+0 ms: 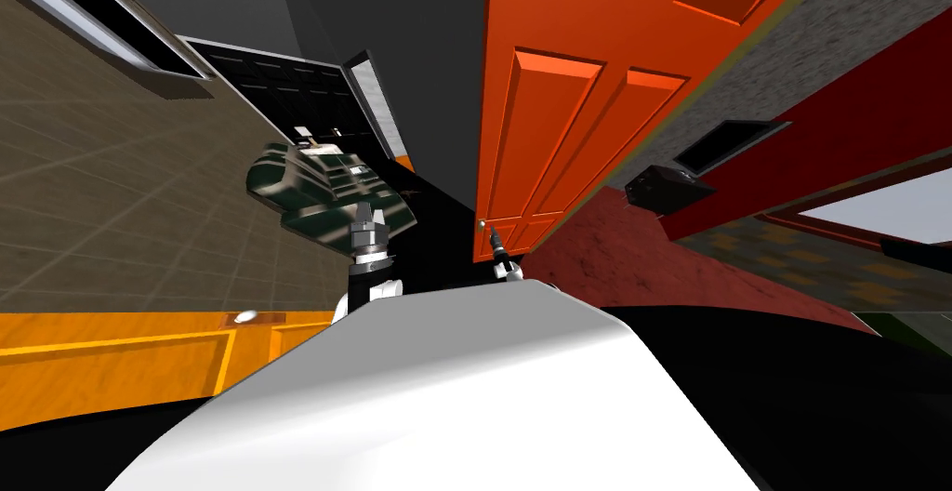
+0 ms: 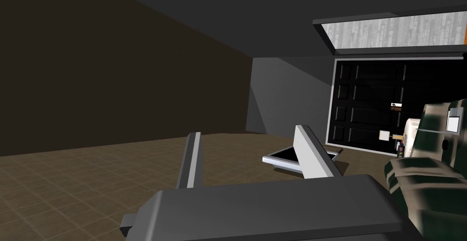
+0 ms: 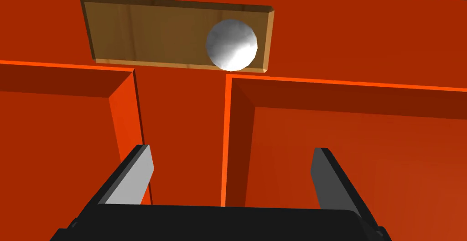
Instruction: Push the door open
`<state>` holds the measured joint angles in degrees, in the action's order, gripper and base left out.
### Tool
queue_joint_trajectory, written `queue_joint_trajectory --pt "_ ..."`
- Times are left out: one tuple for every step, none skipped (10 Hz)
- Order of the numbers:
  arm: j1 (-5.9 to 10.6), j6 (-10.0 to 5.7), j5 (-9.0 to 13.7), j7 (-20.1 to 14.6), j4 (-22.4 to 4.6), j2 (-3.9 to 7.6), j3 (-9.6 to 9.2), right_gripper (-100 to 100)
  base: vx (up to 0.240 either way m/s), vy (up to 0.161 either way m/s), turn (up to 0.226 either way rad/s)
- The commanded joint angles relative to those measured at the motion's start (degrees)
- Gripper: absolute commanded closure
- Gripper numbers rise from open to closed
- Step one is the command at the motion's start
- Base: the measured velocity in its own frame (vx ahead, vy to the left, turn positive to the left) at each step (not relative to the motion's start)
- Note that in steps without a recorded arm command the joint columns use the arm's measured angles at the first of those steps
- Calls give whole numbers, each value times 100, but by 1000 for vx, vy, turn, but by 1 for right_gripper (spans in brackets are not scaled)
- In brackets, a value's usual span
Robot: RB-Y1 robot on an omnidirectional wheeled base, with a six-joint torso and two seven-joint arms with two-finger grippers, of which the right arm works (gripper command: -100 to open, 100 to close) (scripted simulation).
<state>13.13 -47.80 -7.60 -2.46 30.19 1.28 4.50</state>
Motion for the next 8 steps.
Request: queue_joint_trajectory --pt "2 -45 12 13 -31 9 19 -100 243 25 31" --pt "-1 -58 18 19 -34 -20 29 -100 194 58 26" --pt "-5 -77 26 26 -38 -92 42 -100 195 85 32" --pt "-8 -91 32 32 -41 -182 52 -100 223 60 22" --pt "-32 -43 22 12 26 -125 35 -100 98 21 -4" --pt "-32 -43 22 12 26 -125 35 100 -23 1 -3" --pt "-32 -43 22 12 26 -125 35 100 -40 -8 11" --pt "-32 -43 22 12 26 -125 35 100 -24 -9 10"
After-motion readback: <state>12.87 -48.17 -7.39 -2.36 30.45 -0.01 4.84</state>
